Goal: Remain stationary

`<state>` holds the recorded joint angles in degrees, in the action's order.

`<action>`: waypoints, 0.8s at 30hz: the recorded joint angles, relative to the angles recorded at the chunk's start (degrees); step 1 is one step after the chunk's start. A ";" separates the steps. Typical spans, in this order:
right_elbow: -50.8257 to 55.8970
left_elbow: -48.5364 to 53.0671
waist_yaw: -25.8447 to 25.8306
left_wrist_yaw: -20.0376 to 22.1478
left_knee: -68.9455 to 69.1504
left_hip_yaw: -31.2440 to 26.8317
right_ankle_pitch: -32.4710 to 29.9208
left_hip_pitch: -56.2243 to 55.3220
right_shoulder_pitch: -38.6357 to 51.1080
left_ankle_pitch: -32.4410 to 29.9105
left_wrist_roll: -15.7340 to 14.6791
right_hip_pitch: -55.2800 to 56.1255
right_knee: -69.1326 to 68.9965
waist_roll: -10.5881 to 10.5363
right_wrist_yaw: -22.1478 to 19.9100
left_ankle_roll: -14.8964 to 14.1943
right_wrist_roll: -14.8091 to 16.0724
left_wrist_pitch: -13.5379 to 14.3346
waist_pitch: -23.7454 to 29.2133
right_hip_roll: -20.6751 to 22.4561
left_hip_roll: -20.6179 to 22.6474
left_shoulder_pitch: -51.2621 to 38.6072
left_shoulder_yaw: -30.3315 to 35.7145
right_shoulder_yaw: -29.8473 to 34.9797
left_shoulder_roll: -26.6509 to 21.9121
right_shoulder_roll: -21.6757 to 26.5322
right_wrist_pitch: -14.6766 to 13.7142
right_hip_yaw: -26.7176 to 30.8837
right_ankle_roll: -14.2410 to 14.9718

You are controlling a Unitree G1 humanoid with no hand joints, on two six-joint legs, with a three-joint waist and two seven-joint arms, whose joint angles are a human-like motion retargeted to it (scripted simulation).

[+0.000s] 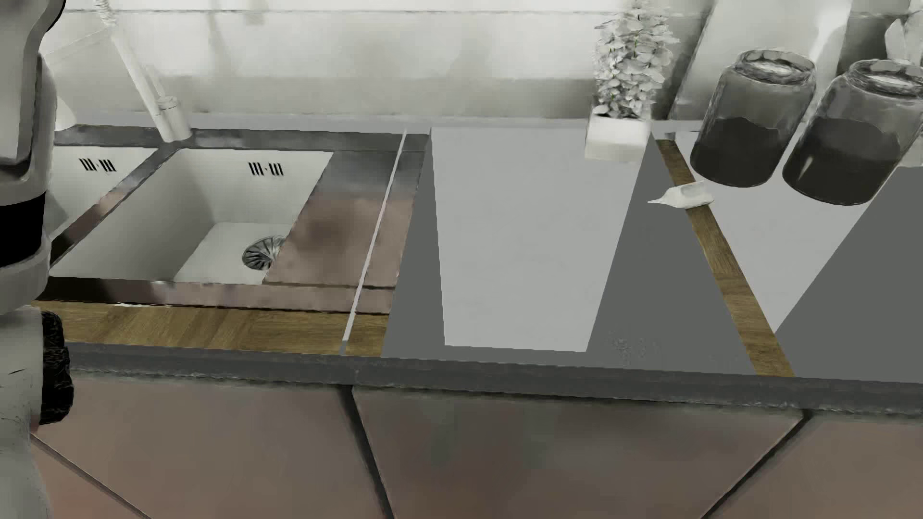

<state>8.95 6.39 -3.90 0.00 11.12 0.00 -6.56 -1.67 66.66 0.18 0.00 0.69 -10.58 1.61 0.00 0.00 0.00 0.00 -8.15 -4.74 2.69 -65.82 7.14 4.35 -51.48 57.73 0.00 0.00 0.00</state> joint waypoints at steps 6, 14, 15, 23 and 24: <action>7.23 6.15 -0.34 0.00 0.12 0.00 -0.92 -0.11 -18.30 0.54 0.00 0.20 0.11 -0.06 0.00 0.00 0.00 0.00 0.32 -0.50 0.05 17.53 -7.92 -8.96 7.87 -7.13 0.00 0.00 0.00; 10.25 10.55 -0.76 0.00 0.67 0.00 -2.41 0.11 -37.27 1.61 0.00 0.17 0.10 -0.22 0.00 0.00 0.00 0.00 0.06 -1.32 0.43 36.50 -10.76 -18.43 18.56 -17.48 0.00 0.00 0.00; 11.15 11.57 -0.81 0.00 0.72 0.00 -2.68 0.06 -39.54 1.66 0.00 0.31 0.04 -0.24 0.00 0.00 0.00 0.00 -0.09 -1.35 0.51 38.91 -10.20 -18.26 19.30 -18.33 0.00 0.00 0.00; 15.37 16.96 -0.59 0.00 0.90 0.00 -2.46 0.39 -57.85 2.02 0.00 0.09 -0.07 -0.66 0.00 0.00 0.00 0.00 -0.51 -1.47 0.37 57.29 -4.99 -13.01 23.89 -24.03 0.00 0.00 0.00; 15.70 16.87 -0.60 0.00 0.71 0.00 -2.44 0.52 -59.73 1.94 0.00 -0.06 0.04 -0.66 0.00 0.00 0.00 0.00 -0.46 -1.54 0.41 59.18 -3.95 -12.40 23.99 -24.68 0.00 0.00 0.00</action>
<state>24.65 23.26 -4.50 0.00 11.84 0.00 -9.00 -1.15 6.93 2.13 0.00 0.63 -10.53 0.95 0.00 0.00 0.00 0.00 -8.61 -6.28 3.10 -6.64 3.19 -8.05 -27.48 33.05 0.00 0.00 0.00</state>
